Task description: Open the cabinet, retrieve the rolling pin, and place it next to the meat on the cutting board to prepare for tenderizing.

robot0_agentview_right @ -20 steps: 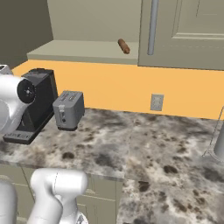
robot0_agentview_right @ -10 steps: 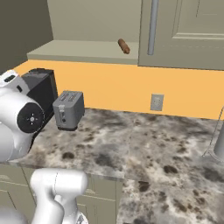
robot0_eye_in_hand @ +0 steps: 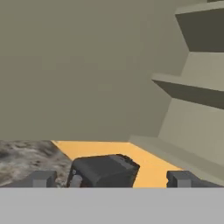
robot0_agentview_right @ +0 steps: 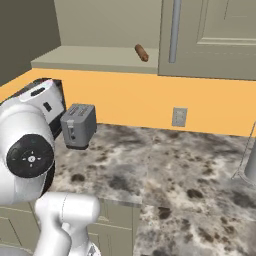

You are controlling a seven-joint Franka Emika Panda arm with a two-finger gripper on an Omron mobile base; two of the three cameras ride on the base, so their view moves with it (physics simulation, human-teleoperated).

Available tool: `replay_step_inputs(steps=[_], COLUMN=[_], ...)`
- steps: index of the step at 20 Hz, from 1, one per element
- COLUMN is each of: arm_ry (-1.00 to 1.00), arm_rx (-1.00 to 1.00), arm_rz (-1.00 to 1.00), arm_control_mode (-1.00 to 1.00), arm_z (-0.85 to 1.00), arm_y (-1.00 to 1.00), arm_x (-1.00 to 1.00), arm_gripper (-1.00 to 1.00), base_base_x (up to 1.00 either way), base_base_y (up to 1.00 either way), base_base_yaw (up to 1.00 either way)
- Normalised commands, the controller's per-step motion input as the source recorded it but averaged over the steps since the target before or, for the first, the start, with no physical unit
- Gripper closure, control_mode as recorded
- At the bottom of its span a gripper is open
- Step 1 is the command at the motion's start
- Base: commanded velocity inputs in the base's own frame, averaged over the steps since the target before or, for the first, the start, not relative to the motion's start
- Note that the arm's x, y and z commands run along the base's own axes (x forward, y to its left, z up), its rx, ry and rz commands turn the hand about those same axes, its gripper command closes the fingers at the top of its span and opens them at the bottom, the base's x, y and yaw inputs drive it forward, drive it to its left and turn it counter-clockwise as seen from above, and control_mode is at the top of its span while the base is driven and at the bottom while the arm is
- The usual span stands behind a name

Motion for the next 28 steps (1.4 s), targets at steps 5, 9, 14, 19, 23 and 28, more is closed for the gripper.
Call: replay_step_inputs(steps=[5,9,14,19,23,28], arm_ry=[0.00,-0.03,-0.07,-0.12,-0.13,-0.07], arm_rx=[0.00,0.00,0.00,0.00,0.00,0.04], arm_rz=[-0.32,-0.28,-0.23,-0.16,-0.09,-0.02], arm_control_mode=[-1.00,-1.00,-1.00,-1.00,-1.00,-1.00], arm_z=[0.20,0.27,0.24,0.15,0.02,0.00], arm_y=[-0.99,-0.94,-0.80,-0.62,-0.41,-0.13], arm_x=[-0.08,0.00,0.01,0.28,0.62,0.89], arm_gripper=[-1.00,-1.00,-1.00,-1.00,-1.00,-1.00], base_base_x=[0.00,0.00,0.00,0.00,0.00,0.00], base_base_y=[0.00,0.00,0.00,0.00,0.00,0.00], base_base_yaw=[0.00,0.00,0.00,0.00,0.00,0.00])
